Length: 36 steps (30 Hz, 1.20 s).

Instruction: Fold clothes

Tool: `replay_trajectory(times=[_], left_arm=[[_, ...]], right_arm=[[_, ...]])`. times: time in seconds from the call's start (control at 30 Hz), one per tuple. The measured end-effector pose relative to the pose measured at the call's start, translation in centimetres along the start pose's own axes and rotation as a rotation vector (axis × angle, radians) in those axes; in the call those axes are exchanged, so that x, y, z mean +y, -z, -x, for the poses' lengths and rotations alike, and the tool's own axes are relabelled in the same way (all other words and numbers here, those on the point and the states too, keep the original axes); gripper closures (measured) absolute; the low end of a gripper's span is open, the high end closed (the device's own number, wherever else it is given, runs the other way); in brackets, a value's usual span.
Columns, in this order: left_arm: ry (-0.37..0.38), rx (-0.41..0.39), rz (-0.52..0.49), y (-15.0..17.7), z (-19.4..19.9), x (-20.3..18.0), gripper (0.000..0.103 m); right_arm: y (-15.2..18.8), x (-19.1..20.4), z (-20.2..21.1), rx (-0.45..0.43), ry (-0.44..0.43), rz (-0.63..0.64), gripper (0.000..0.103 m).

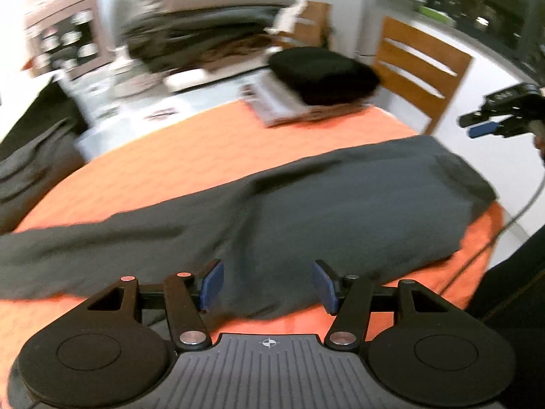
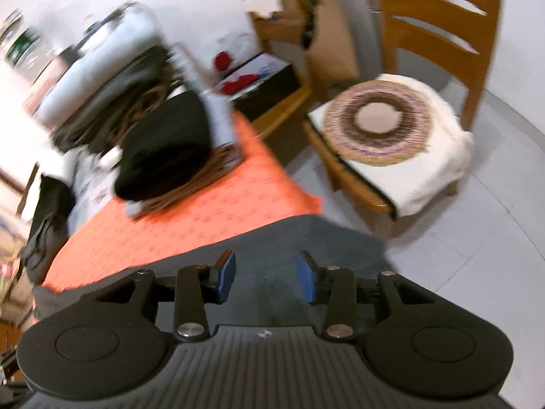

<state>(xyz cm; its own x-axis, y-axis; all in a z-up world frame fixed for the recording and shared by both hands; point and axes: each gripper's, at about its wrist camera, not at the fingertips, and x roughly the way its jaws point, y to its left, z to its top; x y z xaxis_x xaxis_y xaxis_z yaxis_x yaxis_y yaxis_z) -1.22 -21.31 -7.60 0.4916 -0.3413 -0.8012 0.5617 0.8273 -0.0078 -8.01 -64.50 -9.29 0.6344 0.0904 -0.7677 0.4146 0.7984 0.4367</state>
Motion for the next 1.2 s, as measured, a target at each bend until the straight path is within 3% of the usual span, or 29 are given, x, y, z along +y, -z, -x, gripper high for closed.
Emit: replay_trajectory(times=[0.1, 0.6, 0.83, 1.07, 1.2], left_arm=[[-0.051, -0.003, 0.023, 1.3, 1.4, 3.7, 0.043], [-0.151, -0.016, 0.083, 6.8, 5.7, 21.2, 0.04], [-0.208, -0.011, 0.162, 8.9, 3.9, 28.4, 0.04], [-0.225, -0.047, 0.325, 9.2, 1.8, 33.6, 0.041], [-0.216, -0.062, 0.388, 8.7, 0.3, 34.9, 0.049]], right_arm=[[1.1, 3.3, -0.3, 0.008, -0.015, 0.025, 0.056], [10.3, 18.7, -1.6, 0.03, -0.018, 0.047, 0.054], [14.4, 23.1, -2.7, 0.052, 0.001, 0.034, 0.054], [17.5, 26.7, -2.9, 0.089, 0.018, 0.046, 0.053], [18.4, 27.8, -2.7, 0.101, 0.034, 0.047, 0.053]])
